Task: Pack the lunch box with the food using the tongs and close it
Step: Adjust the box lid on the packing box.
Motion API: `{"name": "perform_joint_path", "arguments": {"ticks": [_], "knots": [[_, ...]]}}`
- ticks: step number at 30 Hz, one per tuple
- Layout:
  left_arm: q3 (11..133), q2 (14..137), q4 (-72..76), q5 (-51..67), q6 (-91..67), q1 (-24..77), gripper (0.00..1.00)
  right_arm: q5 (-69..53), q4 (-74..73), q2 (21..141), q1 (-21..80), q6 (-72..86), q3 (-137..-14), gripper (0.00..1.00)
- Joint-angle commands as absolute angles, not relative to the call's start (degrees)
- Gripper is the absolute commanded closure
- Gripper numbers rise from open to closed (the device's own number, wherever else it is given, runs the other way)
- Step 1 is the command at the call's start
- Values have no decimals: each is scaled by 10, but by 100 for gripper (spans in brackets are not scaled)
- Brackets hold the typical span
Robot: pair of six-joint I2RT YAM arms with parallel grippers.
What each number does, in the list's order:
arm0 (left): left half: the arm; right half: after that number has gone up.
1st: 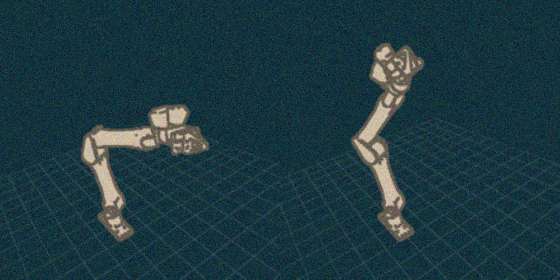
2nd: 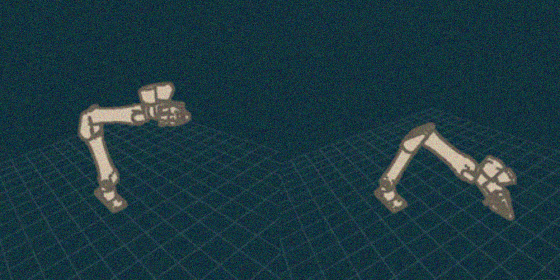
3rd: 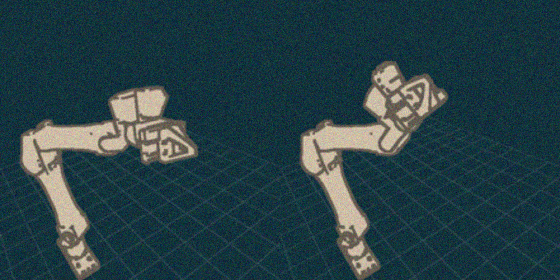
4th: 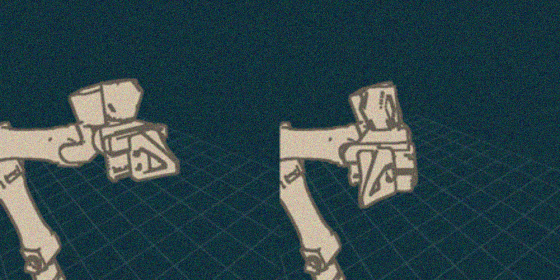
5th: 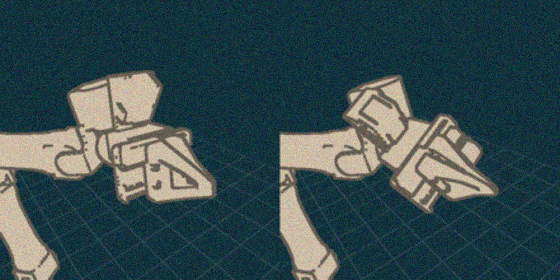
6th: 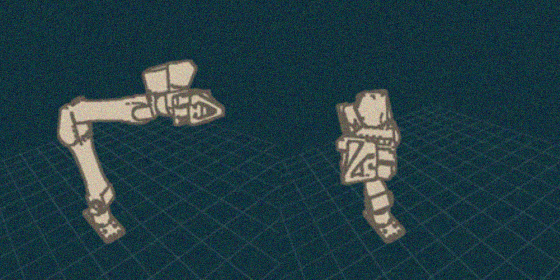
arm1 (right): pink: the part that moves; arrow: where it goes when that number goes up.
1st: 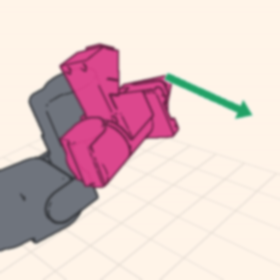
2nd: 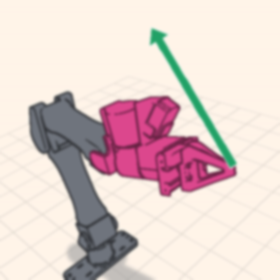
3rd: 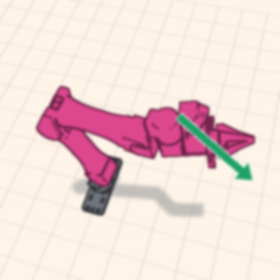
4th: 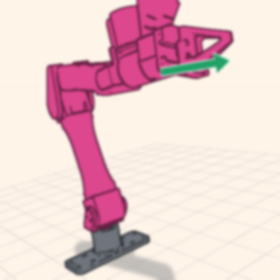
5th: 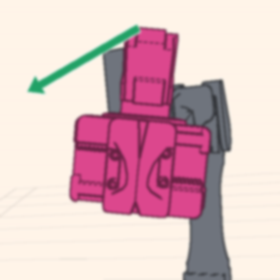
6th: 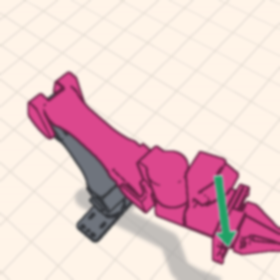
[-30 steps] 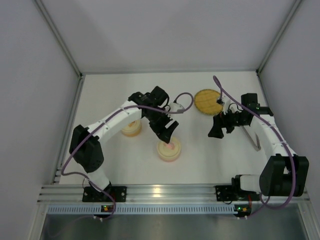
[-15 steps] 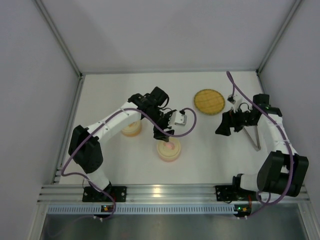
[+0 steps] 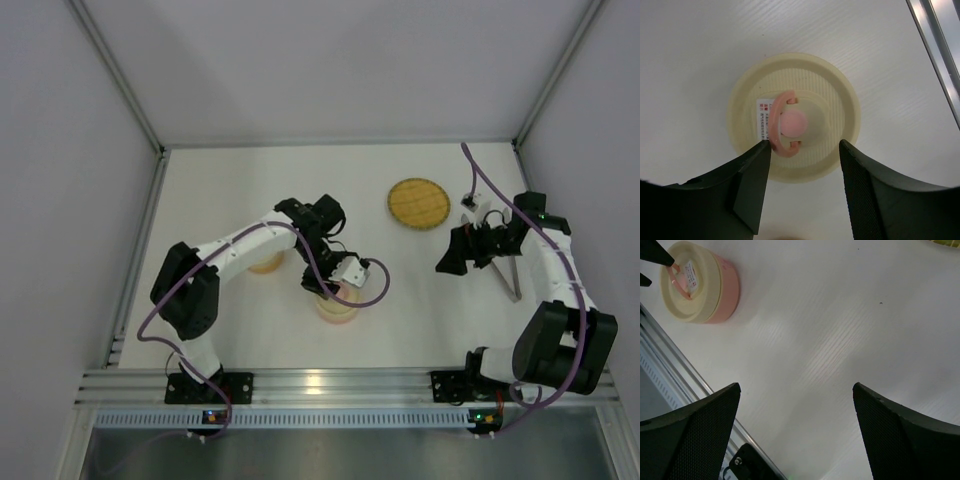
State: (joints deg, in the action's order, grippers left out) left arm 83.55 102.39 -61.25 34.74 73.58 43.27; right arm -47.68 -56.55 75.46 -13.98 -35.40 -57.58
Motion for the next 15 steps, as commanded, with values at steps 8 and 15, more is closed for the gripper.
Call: {"name": "perform_joint_path", "arguments": {"ticks": [8, 15], "knots": [[797, 1015, -581, 321, 816, 452, 43, -511, -581, 764, -152, -374, -604, 7], [801, 1013, -552, 319, 832, 453, 49, -510, -588, 766, -152, -381, -603, 7]]}}
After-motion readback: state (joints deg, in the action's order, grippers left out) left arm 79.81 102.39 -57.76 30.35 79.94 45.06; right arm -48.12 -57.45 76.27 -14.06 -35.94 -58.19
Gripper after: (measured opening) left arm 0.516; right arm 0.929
